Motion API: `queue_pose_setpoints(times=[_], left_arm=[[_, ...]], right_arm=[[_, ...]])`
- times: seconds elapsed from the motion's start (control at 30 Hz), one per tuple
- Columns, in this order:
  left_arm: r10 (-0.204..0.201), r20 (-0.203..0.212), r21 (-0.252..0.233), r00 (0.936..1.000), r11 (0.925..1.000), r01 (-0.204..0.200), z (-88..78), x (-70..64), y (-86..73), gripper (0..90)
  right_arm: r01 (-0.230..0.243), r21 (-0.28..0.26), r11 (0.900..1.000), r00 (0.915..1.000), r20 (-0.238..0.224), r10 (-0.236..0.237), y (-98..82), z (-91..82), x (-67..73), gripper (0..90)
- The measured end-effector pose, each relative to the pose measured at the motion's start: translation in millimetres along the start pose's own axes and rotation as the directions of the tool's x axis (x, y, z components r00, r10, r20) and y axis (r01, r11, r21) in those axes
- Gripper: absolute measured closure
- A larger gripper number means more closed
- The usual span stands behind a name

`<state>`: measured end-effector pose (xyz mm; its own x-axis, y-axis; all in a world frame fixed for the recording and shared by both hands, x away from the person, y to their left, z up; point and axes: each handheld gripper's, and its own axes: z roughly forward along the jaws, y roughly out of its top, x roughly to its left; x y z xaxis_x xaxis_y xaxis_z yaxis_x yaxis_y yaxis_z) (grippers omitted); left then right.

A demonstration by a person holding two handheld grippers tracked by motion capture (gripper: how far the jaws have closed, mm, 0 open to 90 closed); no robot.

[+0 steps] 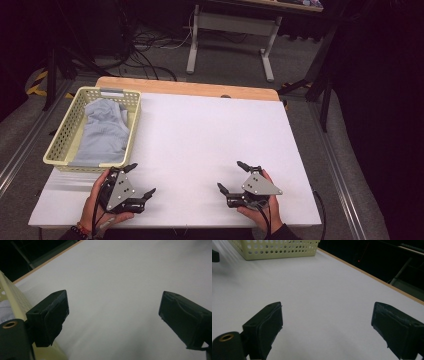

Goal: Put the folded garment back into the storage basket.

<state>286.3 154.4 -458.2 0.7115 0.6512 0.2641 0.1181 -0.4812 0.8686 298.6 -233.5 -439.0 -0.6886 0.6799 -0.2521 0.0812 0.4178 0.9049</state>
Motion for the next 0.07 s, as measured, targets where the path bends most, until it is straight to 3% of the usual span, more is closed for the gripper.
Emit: queue_pose_setpoints(times=[0.07], left_arm=[[-0.003,0.007,-0.004,1.0000,1.0000,0.003,0.1,0.0,-0.1,10.0]], right_arm=[[-0.003,-0.002,1.000,1.0000,-0.002,0.003,-0.3,0.1,-0.8,11.1]])
